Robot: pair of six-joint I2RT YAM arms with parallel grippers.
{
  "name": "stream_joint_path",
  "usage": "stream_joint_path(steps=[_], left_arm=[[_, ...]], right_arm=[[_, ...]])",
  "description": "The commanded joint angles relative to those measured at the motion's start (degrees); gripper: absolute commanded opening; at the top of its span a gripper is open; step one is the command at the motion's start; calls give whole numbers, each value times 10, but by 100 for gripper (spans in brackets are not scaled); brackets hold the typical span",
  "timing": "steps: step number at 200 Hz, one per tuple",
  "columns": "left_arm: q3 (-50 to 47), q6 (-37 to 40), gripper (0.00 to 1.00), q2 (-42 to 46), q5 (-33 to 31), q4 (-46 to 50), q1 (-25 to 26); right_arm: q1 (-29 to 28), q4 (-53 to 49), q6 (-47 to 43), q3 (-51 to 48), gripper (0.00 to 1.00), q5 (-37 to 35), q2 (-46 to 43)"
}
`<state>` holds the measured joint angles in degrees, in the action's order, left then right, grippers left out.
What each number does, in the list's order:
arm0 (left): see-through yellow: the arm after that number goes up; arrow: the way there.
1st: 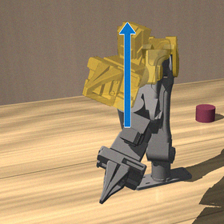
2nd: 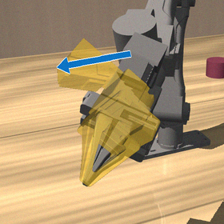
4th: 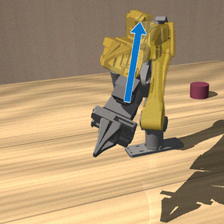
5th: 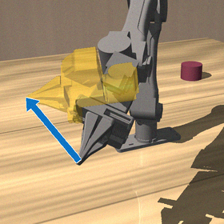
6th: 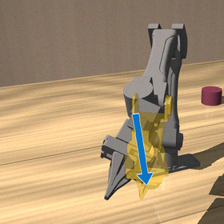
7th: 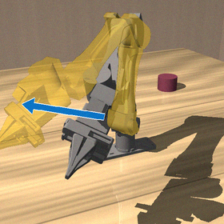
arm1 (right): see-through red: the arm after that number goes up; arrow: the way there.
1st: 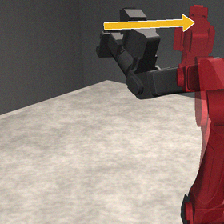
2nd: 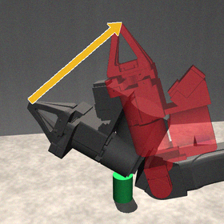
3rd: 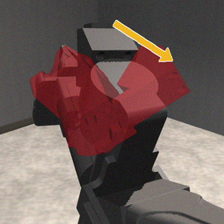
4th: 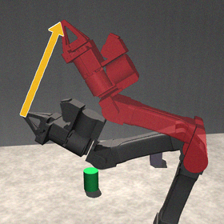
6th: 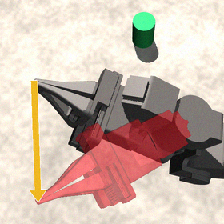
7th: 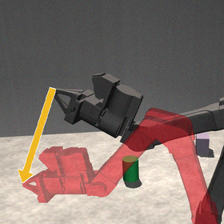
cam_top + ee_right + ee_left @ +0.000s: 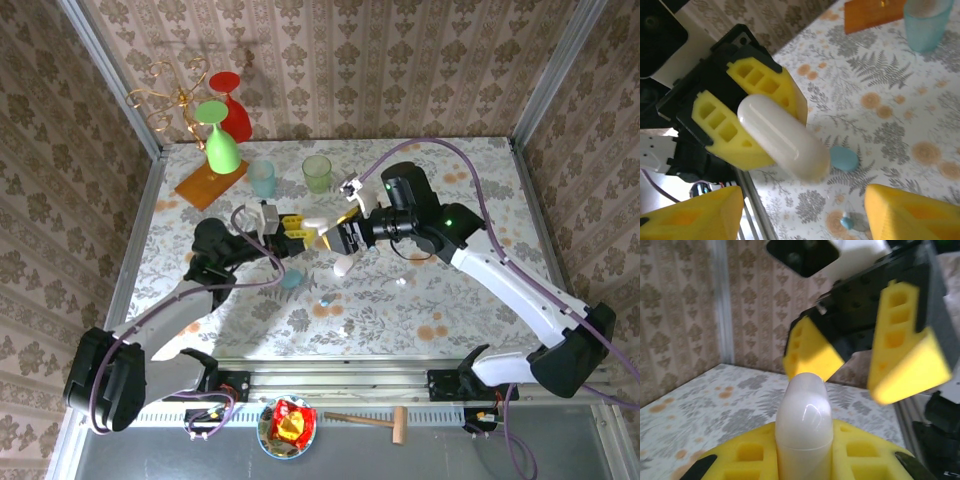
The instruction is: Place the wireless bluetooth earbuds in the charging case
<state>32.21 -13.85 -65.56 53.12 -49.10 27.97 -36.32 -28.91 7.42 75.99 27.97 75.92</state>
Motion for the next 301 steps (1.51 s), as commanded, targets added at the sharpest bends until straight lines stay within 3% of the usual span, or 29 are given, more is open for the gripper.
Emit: stream_joint_path(steps=[1,66,98,106,128,147,175,204,227,256,301], left_arm=[[18,-82,0,-9,72,-74,-4],[17,-97,0,-6,75,-87,-5],[15,-73,10,-4,54,-68,-7],[15,-65,18,-4,45,-62,-6],[6,-31,53,4,8,-56,-7],[-12,18,75,23,-41,-37,-7],[-49,110,95,58,-129,11,-5],[-73,196,100,99,-229,87,-3],[-64,257,100,122,-267,197,4],[-46,295,100,125,-284,293,15],[-34,294,99,115,-308,346,26]], right_arm=[[-2,37,-58,9,62,42,10],[-2,39,-75,2,21,82,11],[-2,41,-73,-11,16,81,0],[-2,44,-70,-15,16,74,-1],[2,59,-50,-29,16,46,-4],[16,83,-23,-47,16,17,-2],[63,138,54,-79,16,-31,18],[114,161,143,-81,16,-78,84],[133,108,191,-38,16,-129,160],[152,99,236,-2,16,-168,252],[171,122,254,39,16,-177,354]])
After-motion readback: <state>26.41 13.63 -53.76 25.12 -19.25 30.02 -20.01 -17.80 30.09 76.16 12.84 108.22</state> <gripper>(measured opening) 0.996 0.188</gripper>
